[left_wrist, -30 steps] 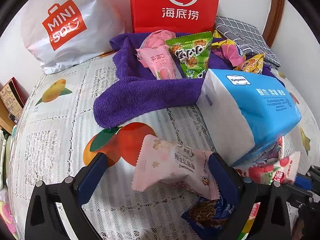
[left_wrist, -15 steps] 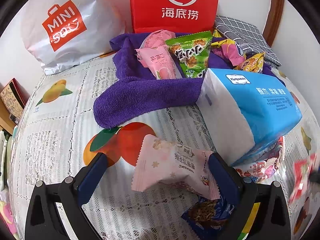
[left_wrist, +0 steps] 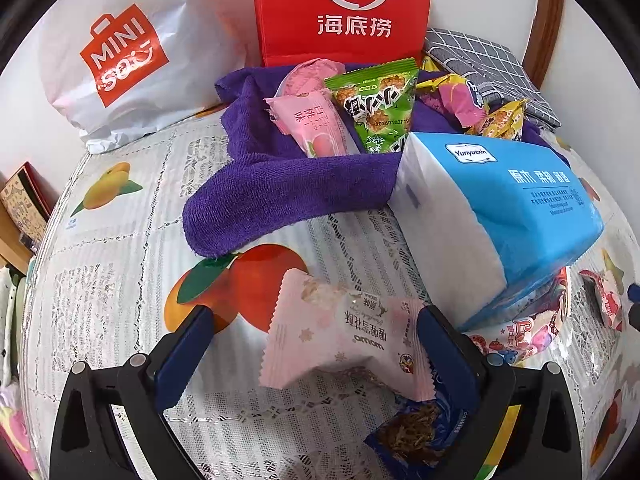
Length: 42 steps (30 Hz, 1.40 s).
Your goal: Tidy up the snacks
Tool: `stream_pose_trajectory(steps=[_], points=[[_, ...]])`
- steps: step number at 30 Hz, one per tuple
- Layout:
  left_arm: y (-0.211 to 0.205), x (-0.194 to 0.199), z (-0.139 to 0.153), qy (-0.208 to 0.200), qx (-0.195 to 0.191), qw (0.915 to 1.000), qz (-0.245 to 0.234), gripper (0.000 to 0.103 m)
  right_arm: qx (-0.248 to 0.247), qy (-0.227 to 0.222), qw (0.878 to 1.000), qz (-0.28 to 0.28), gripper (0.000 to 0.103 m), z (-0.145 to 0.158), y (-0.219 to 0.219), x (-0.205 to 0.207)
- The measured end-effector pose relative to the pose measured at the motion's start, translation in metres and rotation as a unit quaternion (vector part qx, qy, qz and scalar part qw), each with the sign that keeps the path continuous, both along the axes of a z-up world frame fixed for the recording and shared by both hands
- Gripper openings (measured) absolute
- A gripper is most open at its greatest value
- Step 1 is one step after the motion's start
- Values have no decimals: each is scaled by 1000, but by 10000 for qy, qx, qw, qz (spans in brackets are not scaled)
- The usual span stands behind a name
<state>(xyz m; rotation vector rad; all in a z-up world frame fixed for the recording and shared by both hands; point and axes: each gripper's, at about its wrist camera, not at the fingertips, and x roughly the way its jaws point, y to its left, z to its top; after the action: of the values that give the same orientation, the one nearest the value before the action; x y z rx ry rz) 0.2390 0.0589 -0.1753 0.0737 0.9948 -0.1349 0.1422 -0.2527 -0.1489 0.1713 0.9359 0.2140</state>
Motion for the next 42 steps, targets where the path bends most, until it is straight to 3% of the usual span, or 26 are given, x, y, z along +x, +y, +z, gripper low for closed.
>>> stream_pose_trajectory(steps=[5, 9, 14, 18, 23, 24, 27, 30, 31, 36, 42], points=[[0, -1, -1, -1, 0, 10000, 9, 102, -862, -485, 9940, 458, 68, 8, 23, -2], [-3, -3, 0, -20, 27, 10000, 14, 102, -1542, -412, 9833, 871, 67, -4, 37, 1], [-4, -3, 0, -8, 16, 10000, -10, 102, -1865, -419, 9773, 910, 67, -15, 41, 14], [-4, -3, 1, -16, 28, 10000, -13, 102, -1772, -286, 9794, 924, 69, -23, 42, 37], [-3, -3, 0, -4, 6, 10000, -10, 102, -1022, -40, 9916, 796, 71, -28, 28, 60], [-3, -3, 0, -12, 10, 10000, -8, 102, -972, -84, 9927, 712, 56, -27, 25, 60], [-4, -5, 1, -47, 0, 10000, -7, 100, -761, -110, 9951, 621, 51, -26, 18, 60], [-3, -8, 5, -124, -89, 9999, -80, 84, -341, -103, 9975, 607, 51, -25, 9, 60], [-3, -9, 5, -166, -95, 9998, -83, 74, -288, -84, 9977, 601, 51, -25, 8, 61], [-3, -13, 9, -244, -204, 9993, -210, 49, -252, -78, 9980, 579, 52, -26, 8, 61], [-2, -13, 9, -229, -319, 9989, -266, 47, -23, -60, 9986, 519, 52, -27, 2, 61]])
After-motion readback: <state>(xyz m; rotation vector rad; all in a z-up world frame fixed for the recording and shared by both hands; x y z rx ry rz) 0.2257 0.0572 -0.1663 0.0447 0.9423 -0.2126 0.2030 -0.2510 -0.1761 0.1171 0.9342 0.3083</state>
